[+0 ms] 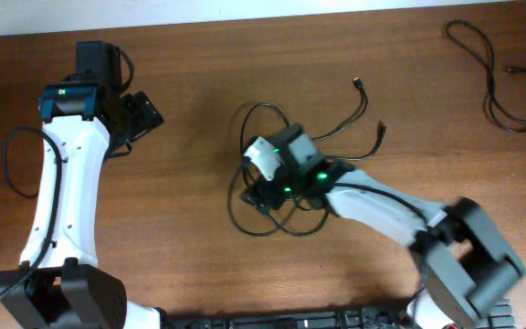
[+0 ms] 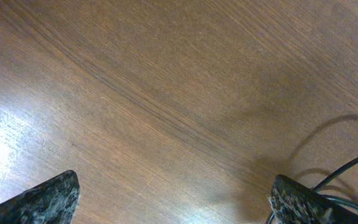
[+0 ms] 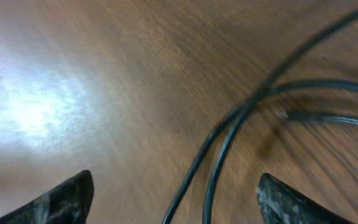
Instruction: Untangle cables
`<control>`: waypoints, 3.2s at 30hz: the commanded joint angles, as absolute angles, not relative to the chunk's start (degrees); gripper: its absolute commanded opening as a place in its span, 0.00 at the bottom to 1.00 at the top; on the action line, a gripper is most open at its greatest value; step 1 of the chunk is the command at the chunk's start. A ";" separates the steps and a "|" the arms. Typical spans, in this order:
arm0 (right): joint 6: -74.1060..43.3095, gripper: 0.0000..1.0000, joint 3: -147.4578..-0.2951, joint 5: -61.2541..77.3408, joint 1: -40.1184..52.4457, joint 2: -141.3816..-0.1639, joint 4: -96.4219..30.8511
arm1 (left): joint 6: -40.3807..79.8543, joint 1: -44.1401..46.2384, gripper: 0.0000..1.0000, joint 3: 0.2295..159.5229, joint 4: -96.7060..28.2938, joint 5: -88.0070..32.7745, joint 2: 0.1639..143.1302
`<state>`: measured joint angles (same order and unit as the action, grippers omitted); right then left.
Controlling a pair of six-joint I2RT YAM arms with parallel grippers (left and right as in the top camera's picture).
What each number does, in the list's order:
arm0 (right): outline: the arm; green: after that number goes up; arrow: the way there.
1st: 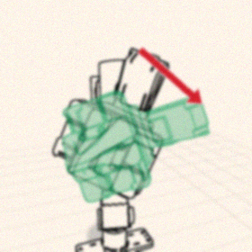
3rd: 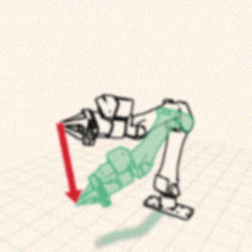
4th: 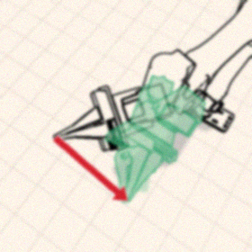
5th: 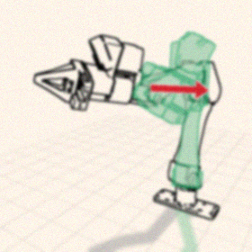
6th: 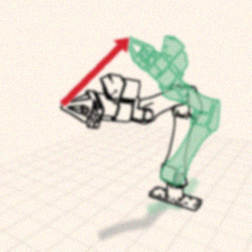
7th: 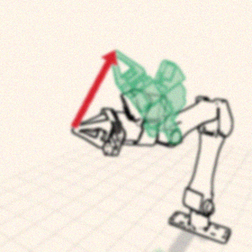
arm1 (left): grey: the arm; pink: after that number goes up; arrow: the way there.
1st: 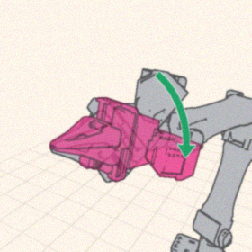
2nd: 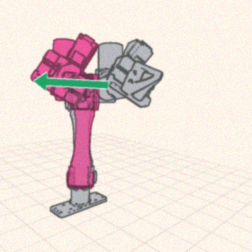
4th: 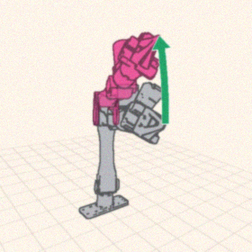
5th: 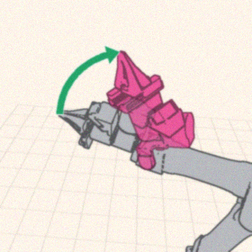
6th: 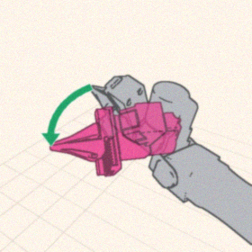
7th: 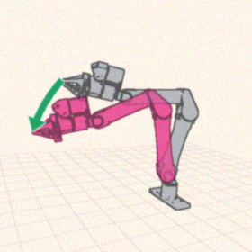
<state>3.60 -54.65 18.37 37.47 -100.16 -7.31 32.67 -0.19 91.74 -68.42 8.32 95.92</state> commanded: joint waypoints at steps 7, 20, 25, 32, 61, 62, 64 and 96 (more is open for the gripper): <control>-5.43 0.45 -63.33 6.74 38.20 -111.02 -7.70 | 33.43 -0.54 0.99 92.51 -68.42 8.34 95.61; -7.53 0.04 -67.11 8.32 39.44 -111.02 -11.73 | 33.41 -0.54 0.99 92.51 -68.42 8.34 95.61; -2.81 0.04 -82.56 5.30 33.34 -85.93 -22.63 | 33.41 -0.54 0.99 92.51 -68.42 8.34 95.61; 0.05 0.04 -82.46 13.10 29.39 -78.85 -33.04 | 33.41 -0.54 0.99 92.51 -68.42 8.34 95.61; -3.81 0.04 -88.05 -44.18 -31.27 -80.95 -43.16 | 33.43 -0.54 0.99 92.51 -68.42 8.34 95.61; -8.32 0.04 -88.05 -46.17 -32.40 -80.95 -43.92 | 33.41 -0.54 0.99 92.51 -68.42 8.34 95.61; -14.11 0.04 -88.01 -44.42 -35.20 -81.84 -44.75 | 33.41 -0.54 0.99 92.51 -68.42 8.34 95.61; -16.38 0.88 -87.61 0.30 -39.27 -114.98 -63.29 | 33.41 -0.54 0.99 92.51 -68.42 8.34 95.61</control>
<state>-16.29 -87.88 -4.93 -39.64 -114.83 -60.40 32.67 -0.19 91.77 -68.31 8.32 95.92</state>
